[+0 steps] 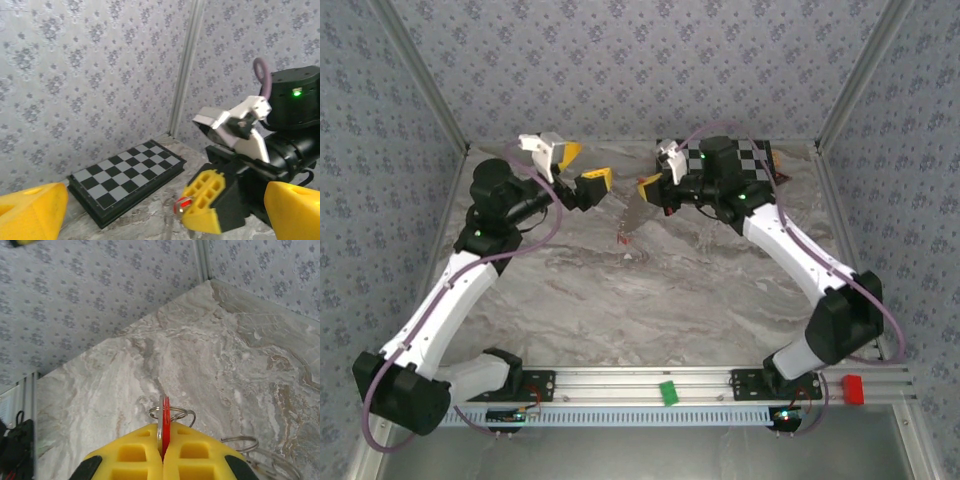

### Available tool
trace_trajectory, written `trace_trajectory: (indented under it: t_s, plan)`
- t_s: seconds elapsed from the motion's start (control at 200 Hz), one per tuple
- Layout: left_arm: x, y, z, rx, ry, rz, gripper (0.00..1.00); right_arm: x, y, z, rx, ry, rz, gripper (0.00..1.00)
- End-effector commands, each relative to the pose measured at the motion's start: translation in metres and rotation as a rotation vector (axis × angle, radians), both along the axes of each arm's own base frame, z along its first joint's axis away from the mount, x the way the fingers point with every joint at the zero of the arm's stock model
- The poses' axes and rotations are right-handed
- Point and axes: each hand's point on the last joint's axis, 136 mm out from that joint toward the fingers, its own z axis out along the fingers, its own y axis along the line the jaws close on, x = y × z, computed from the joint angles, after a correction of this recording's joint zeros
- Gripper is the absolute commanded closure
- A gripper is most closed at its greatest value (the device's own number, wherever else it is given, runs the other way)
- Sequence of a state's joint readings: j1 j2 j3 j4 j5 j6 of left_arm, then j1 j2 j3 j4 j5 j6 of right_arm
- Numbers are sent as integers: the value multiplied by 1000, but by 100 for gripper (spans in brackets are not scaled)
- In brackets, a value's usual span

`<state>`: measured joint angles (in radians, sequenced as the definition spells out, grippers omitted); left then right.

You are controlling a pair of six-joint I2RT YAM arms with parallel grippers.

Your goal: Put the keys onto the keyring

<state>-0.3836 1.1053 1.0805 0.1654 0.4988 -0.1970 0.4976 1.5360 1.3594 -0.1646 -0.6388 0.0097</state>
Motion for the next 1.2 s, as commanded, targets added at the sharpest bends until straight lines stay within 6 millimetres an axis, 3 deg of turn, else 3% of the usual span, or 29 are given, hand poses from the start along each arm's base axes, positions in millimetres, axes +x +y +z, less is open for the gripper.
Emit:
trace_trajectory:
  t_s: [0.0,0.445,0.64,0.775,0.92,1.194]
  plan:
    - [-5,17,12,8,-49,74,0,24,14,30,53,-104,-16,100]
    - [-28,38,8,10,-28,131,1,133,72,1,118,-132,-133,100]
    - [-38,46,5,9,-15,155,0,171,83,-9,158,-139,-198,100]
    - [-44,51,1,11,-6,172,0,178,90,-17,162,-117,-195,100]
    - [-47,55,-1,6,-7,187,0,173,90,-35,136,-77,-184,100]
    - [-45,53,-5,1,6,182,0,143,78,-73,61,-23,-172,100]
